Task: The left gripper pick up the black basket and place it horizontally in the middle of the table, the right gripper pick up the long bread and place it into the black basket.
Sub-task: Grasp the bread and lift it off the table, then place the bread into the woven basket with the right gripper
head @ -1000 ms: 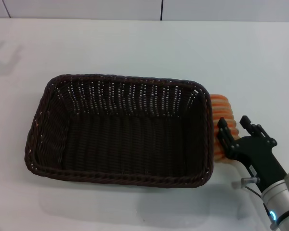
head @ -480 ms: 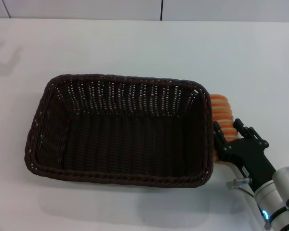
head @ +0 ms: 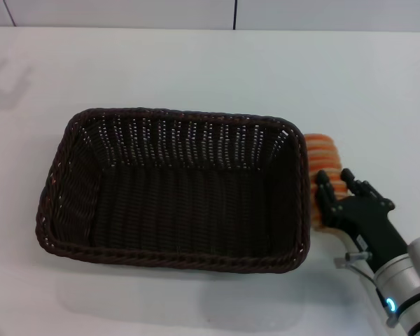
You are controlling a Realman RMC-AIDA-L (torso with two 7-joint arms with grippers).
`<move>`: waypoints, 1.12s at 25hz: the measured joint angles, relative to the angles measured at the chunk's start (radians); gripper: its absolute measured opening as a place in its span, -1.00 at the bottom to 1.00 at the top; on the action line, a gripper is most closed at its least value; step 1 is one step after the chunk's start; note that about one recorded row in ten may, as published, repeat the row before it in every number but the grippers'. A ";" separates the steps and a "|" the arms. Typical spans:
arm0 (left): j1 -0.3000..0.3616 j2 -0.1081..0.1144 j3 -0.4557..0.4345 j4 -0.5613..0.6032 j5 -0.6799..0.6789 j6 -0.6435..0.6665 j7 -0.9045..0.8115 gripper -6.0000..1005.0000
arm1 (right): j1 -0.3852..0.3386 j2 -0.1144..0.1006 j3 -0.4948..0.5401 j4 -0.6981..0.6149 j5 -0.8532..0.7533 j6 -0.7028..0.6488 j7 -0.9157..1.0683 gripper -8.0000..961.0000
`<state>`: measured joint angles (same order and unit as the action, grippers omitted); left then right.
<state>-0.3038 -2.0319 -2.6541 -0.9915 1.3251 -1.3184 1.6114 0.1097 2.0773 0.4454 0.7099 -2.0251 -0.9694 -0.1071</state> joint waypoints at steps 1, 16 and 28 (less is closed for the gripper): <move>0.000 0.000 0.000 0.000 0.000 0.000 0.000 0.13 | 0.000 0.000 0.000 0.000 0.000 0.000 0.000 -0.10; 0.000 0.000 0.000 -0.001 -0.003 0.002 -0.012 0.13 | -0.047 -0.003 -0.148 -0.105 -0.163 -0.646 0.132 -0.34; -0.004 -0.001 0.000 -0.002 -0.003 0.001 -0.016 0.13 | 0.124 -0.014 -0.209 -0.185 -0.326 -0.537 0.309 -0.42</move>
<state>-0.3079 -2.0333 -2.6537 -0.9938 1.3221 -1.3173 1.5952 0.2342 2.0637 0.2361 0.5249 -2.3514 -1.5068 0.2016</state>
